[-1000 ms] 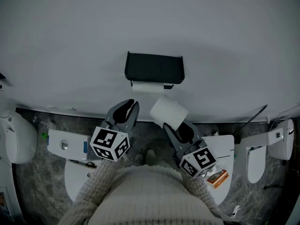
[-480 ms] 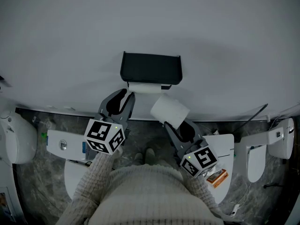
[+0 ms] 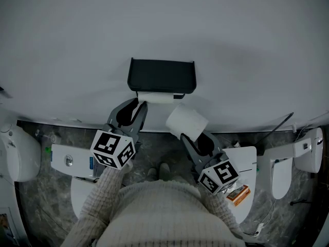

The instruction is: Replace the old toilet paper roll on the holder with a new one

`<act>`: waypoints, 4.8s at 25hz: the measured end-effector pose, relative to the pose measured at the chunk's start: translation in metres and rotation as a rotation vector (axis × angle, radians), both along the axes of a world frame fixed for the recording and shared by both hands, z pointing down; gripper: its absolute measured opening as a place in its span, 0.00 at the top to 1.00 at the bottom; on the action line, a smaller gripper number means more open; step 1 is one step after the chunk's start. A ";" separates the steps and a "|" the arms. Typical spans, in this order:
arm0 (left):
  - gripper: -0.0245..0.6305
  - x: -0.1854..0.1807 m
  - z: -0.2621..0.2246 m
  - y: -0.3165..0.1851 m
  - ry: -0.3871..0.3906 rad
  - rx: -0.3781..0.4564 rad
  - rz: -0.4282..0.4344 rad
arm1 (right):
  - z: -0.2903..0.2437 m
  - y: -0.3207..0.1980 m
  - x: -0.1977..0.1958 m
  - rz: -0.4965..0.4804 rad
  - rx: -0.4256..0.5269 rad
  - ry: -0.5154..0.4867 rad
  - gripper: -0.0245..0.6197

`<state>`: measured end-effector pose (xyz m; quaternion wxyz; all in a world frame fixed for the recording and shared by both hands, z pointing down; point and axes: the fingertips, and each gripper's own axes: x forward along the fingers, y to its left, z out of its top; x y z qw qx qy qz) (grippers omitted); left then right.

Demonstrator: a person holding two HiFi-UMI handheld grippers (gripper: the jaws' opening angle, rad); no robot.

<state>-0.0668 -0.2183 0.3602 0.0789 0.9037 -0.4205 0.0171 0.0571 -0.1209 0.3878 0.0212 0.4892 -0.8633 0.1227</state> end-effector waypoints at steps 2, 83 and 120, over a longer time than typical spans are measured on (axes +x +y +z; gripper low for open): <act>0.84 0.000 -0.001 0.000 0.001 0.003 0.004 | -0.001 -0.001 0.001 0.005 0.003 0.001 0.71; 0.94 0.142 -0.004 0.019 0.036 0.034 0.366 | 0.001 0.031 0.105 0.293 0.000 -0.002 0.71; 0.94 0.146 0.001 0.020 0.044 0.118 0.363 | 0.001 0.036 0.102 0.310 -0.006 -0.001 0.71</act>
